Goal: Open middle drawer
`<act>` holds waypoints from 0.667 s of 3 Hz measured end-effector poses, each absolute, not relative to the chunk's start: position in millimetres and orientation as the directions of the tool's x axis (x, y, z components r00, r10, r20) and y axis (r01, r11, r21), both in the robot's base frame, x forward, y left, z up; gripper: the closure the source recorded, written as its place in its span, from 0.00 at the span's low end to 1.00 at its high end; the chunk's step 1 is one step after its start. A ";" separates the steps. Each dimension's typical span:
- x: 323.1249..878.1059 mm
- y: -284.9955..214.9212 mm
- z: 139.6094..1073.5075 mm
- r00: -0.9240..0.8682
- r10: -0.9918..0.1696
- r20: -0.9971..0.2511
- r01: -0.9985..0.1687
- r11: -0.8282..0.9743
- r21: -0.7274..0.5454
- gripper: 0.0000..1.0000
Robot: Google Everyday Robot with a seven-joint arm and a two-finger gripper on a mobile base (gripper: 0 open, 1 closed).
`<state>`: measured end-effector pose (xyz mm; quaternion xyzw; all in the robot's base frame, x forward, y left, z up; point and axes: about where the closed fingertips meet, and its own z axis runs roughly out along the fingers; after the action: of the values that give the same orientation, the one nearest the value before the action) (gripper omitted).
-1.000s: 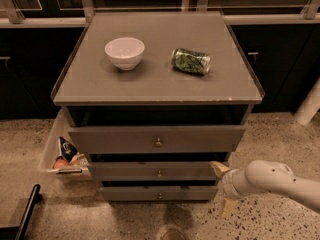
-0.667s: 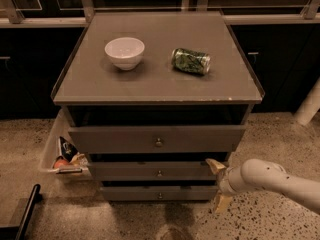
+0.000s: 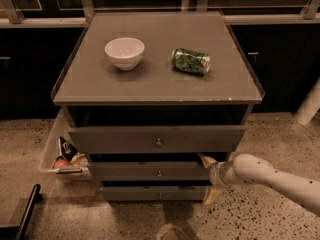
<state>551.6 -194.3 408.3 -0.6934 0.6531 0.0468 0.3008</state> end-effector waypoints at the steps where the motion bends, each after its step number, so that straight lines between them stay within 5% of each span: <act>1: 563.5 -180.4 399.4 0.141 -0.856 -0.497 -0.938 0.046 -0.344 0.00; 2: 585.3 -167.1 393.8 0.150 -0.839 -0.523 -0.936 0.050 -0.348 0.00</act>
Offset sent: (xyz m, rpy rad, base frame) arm 0.0386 0.0290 -0.0159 0.0917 0.0080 0.0067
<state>585.3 -167.1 393.8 -0.6851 0.6477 0.0748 0.3247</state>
